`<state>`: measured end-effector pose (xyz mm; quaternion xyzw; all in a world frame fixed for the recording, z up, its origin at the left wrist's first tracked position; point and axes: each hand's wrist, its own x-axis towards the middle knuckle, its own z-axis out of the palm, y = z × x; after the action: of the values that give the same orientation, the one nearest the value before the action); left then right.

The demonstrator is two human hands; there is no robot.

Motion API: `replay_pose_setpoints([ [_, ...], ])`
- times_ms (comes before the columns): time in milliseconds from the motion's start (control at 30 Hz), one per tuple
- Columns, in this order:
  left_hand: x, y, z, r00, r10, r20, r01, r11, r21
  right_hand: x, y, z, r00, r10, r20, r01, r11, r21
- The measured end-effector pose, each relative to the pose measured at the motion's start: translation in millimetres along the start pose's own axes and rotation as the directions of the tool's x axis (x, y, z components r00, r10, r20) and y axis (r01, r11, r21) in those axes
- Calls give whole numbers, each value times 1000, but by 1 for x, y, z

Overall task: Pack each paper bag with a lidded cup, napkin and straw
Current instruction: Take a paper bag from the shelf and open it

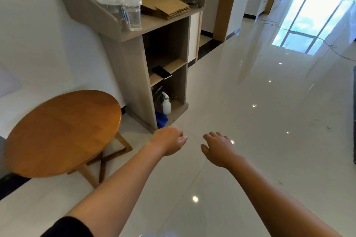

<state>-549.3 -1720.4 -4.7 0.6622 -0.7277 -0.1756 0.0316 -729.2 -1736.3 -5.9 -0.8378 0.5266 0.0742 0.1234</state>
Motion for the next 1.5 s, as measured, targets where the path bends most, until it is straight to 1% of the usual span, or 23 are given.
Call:
replay_pose_setpoints([
  [233,113,-30,-40,987,-126,-95,123,992,-37,121,39,-41,996,-85,-8,85,996,19],
  [300,150,-42,-56,981,-153,-117,149,988,-45,164,47,-57,993,-110,-32,111,994,13],
  [400,208,-63,-85,974,-178,-141,168,983,-78,235,53,-90,988,-143,-66,144,989,15],
  [533,279,-94,-137,949,-212,-232,195,976,-92,329,51,-143,972,-213,-102,218,975,37],
  [667,329,-120,-174,924,-255,-284,239,967,-92,403,41,-181,950,-278,-142,289,955,63],
  [900,395,-147,-220,870,-331,-365,329,942,-71,500,32,-230,901,-388,-195,409,910,75],
  [1000,426,-151,-237,850,-347,-396,352,934,-61,535,33,-246,869,-451,-204,471,880,63],
  [1067,447,-151,-248,835,-362,-414,361,929,-85,559,36,-258,840,-497,-218,518,854,52],
  [1133,469,-151,-258,798,-388,-461,358,921,-155,584,40,-271,806,-545,-231,567,823,37],
  [1200,491,-150,-268,740,-445,-504,372,896,-244,607,48,-286,764,-601,-237,624,781,31],
  [1300,525,-142,-283,649,-542,-534,441,840,-317,641,62,-315,704,-647,-294,691,720,69],
  [1367,549,-139,-292,554,-612,-564,481,788,-383,662,72,-336,689,-625,-367,698,709,103],
  [1433,569,-140,-299,440,-704,-558,503,708,-497,687,83,-353,695,-555,-458,668,734,124],
  [1467,578,-140,-301,392,-747,-536,522,661,-539,701,89,-361,719,-492,-492,632,757,166],
  [1500,585,-141,-301,359,-780,-513,542,621,-566,713,94,-368,753,-414,-512,579,786,217],
])
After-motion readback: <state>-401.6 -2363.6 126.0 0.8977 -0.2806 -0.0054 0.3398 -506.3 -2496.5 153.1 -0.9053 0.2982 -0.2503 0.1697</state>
